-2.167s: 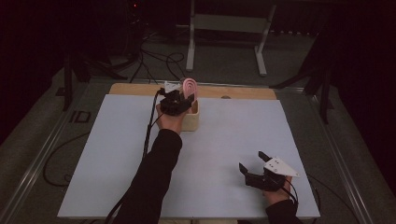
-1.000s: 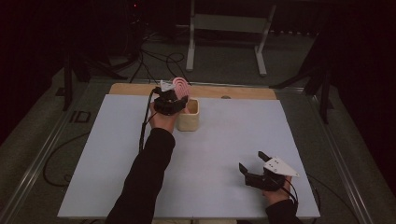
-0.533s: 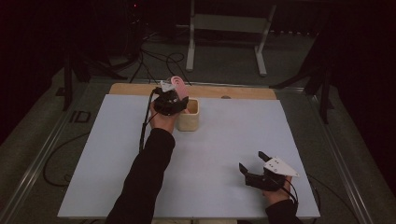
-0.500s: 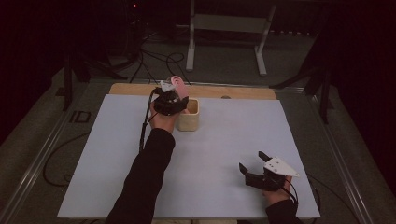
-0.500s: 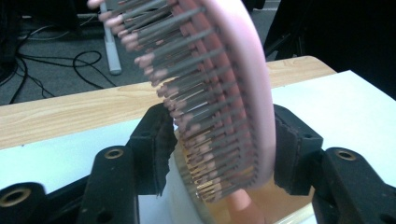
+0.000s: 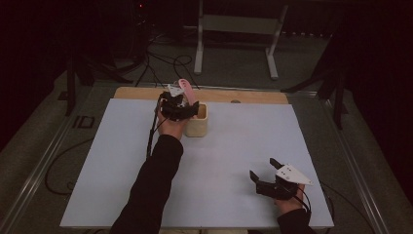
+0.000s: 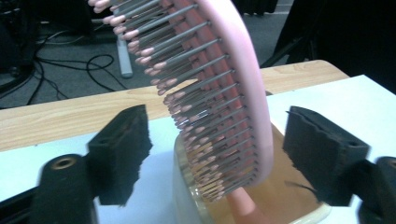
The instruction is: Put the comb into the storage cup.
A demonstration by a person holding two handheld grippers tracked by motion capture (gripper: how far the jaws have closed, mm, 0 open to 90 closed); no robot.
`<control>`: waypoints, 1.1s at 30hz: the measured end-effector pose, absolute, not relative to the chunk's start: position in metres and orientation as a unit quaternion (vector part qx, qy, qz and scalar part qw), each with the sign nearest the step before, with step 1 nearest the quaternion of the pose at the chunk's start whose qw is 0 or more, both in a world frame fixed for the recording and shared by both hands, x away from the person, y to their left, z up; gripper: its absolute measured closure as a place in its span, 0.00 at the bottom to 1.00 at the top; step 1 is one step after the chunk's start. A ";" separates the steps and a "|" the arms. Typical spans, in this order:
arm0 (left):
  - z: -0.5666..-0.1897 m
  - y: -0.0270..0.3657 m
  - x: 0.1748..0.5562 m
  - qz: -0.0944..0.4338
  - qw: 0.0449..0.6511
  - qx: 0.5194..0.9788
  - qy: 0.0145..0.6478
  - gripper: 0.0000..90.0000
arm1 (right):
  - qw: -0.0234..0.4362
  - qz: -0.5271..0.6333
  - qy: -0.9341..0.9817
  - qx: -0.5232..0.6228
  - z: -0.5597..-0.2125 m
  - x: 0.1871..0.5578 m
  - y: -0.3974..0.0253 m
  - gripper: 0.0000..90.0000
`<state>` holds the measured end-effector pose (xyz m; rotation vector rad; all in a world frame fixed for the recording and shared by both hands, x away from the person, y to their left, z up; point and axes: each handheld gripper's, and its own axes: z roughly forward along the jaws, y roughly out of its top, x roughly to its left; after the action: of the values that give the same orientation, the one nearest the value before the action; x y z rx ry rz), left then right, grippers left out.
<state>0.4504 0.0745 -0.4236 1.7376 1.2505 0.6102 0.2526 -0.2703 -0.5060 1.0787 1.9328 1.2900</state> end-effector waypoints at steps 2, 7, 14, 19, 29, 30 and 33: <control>-0.424 0.075 0.451 0.249 0.438 0.699 0.508 0.20 | 0.286 0.482 0.723 0.403 -0.506 0.253 -0.270 0.13; -0.424 0.074 0.451 0.255 0.430 0.698 0.513 0.11 | 0.286 0.482 0.723 0.403 -0.506 0.253 -0.270 0.13; -0.426 0.074 0.450 0.252 0.431 0.702 0.508 0.00 | 0.285 0.483 0.723 0.404 -0.506 0.252 -0.270 0.13; -0.427 0.076 0.449 0.249 0.437 0.702 0.505 0.00 | 0.286 0.482 0.723 0.403 -0.506 0.252 -0.270 0.13; -0.423 0.077 0.445 0.248 0.438 0.708 0.495 0.00 | 0.287 0.482 0.722 0.405 -0.506 0.250 -0.272 0.13; -0.422 0.077 0.444 0.248 0.440 0.707 0.495 0.00 | 0.287 0.481 0.723 0.405 -0.506 0.250 -0.272 0.13; -0.420 0.079 0.442 0.247 0.442 0.708 0.492 0.00 | 0.287 0.482 0.722 0.405 -0.506 0.250 -0.272 0.13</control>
<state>0.4425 0.0787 -0.4199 1.7569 1.2215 0.6127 0.2500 -0.2715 -0.5061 1.0824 1.9299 1.2871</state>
